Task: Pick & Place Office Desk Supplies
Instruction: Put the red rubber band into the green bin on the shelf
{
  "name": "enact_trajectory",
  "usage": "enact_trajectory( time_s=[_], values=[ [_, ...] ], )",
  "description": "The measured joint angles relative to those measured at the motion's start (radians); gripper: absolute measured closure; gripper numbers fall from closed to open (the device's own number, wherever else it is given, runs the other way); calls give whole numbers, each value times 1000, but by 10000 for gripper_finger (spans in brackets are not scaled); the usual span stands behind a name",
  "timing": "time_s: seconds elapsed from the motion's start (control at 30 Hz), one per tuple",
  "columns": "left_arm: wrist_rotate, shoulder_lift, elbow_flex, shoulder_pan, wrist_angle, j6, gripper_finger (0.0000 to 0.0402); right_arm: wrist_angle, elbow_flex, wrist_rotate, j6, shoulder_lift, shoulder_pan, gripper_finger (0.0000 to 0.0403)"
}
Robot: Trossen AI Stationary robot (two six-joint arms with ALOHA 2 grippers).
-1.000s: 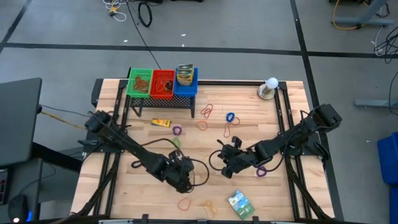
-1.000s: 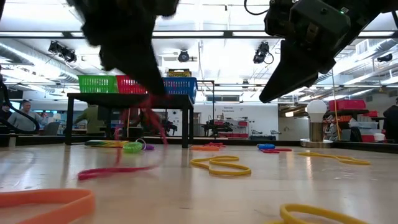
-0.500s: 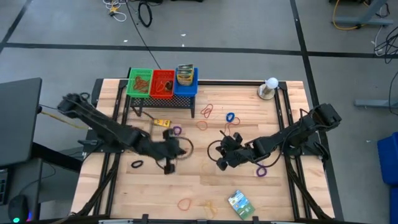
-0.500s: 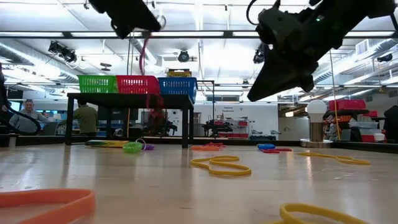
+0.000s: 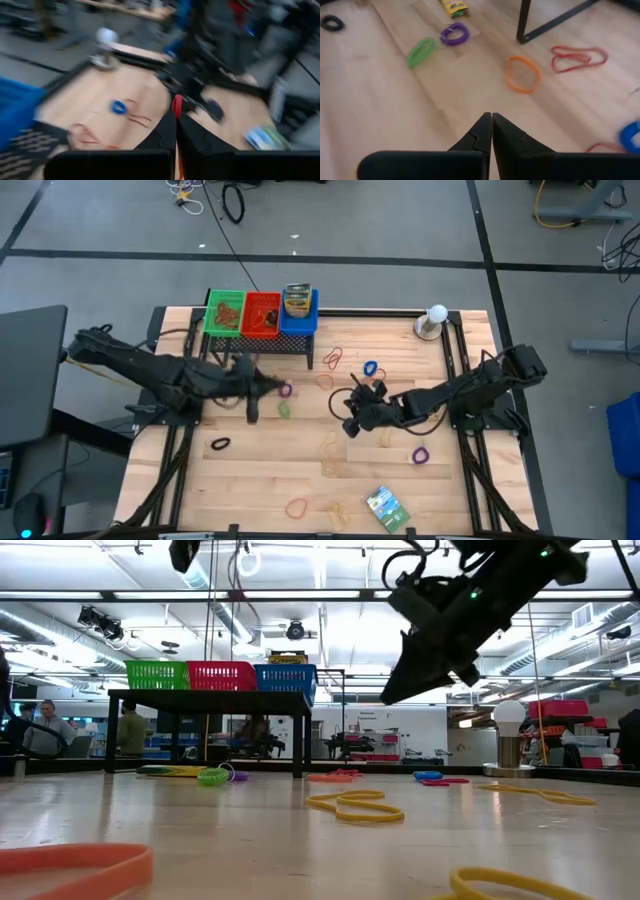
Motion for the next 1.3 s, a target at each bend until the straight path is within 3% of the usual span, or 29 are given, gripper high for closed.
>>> enact_trajectory(
  time_s=[0.23,0.37,0.57,0.73,0.93,1.1,1.3],
  values=[
    [-236,-71,44,166,-16,-9,396,16,0,-73,-209,0,-91,385],
    [-269,-96,87,318,-47,39,396,20,0,-144,-328,0,-132,385],
    [-264,-152,116,604,-179,112,396,32,0,-161,-329,0,-171,385],
    [-81,-160,117,916,-296,144,396,67,0,-146,-267,0,-182,385],
    [255,-130,38,1214,-227,195,396,85,0,-108,-241,0,-181,385],
    [381,-114,-18,1326,-232,175,396,87,0,-108,-240,0,-181,385],
    [408,-91,22,1340,-307,138,358,88,0,-108,-243,0,-186,385]
  ],
)
